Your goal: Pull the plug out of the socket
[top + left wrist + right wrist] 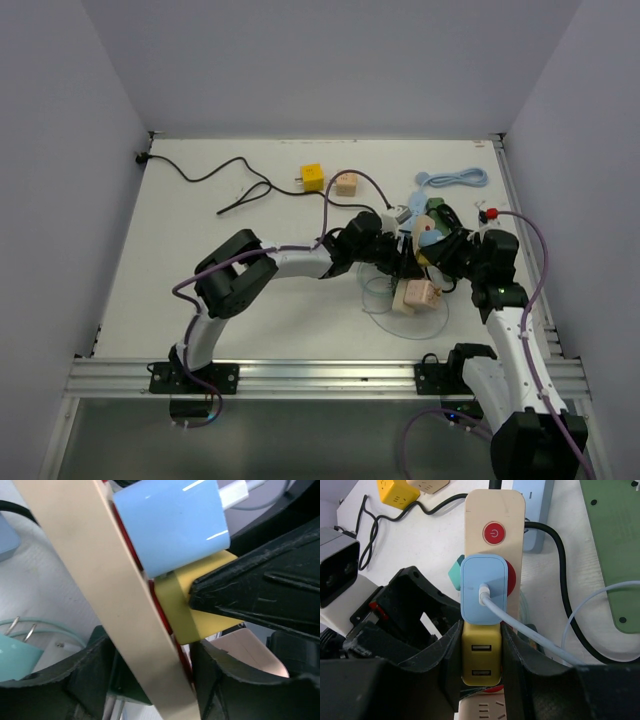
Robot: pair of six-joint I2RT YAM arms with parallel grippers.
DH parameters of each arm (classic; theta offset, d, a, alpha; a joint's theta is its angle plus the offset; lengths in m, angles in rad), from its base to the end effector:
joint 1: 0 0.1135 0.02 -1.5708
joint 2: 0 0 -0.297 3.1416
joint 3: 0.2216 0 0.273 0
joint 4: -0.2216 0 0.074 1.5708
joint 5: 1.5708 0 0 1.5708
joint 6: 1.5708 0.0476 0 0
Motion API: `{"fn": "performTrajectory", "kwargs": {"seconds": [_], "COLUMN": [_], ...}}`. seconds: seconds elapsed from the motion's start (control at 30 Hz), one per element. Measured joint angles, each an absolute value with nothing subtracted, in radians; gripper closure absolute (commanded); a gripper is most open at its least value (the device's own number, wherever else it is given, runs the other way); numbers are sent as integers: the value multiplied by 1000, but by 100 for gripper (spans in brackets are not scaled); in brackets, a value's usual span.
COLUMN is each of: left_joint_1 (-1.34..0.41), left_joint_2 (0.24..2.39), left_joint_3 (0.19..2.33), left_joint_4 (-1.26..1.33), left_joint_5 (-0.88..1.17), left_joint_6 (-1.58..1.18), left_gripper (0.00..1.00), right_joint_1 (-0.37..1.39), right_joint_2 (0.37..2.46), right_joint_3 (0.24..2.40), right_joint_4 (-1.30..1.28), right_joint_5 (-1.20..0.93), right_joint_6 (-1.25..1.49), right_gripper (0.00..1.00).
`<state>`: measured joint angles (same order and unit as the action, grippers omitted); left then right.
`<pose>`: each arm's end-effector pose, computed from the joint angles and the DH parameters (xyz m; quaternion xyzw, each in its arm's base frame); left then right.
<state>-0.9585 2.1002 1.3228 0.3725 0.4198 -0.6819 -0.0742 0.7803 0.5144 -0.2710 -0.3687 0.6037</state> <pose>0.2772 -0.4284 0.1795 0.2262 0.7929 -0.5124 0.2400 0.1842 0.0035 0.2498 0.1987 0.8361 0.2809 0.4272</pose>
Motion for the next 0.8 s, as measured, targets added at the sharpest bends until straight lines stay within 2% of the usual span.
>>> {"fn": "performTrajectory", "kwargs": {"seconds": [0.07, 0.1, 0.2, 0.27, 0.43, 0.47, 0.8], "left_joint_1": [-959, -961, -965, -963, -963, -963, -980], "left_joint_2": [2104, 2104, 2104, 2104, 2102, 2101, 2096], "left_joint_3": [1324, 1325, 1327, 1327, 1327, 1327, 1388], "left_joint_4": [376, 380, 384, 385, 380, 376, 248], "left_joint_5": [426, 432, 430, 432, 426, 422, 370], "left_joint_6": [-694, -698, -731, -731, -731, -730, -667], "left_gripper": [45, 53, 66, 72, 97, 100, 100], "right_joint_1": [-74, -74, -76, -77, -77, -77, -40], "right_joint_2": [773, 772, 767, 764, 764, 763, 783], "right_joint_3": [512, 511, 511, 511, 512, 512, 588], "right_joint_4": [-271, -271, -271, -269, -271, -273, -381], "right_joint_5": [-369, -369, -369, -368, -371, -374, -305], "right_joint_6": [603, 603, 603, 602, 581, 575, 510], "right_gripper": [100, 100, 100, 100, 100, 100, 100]}}
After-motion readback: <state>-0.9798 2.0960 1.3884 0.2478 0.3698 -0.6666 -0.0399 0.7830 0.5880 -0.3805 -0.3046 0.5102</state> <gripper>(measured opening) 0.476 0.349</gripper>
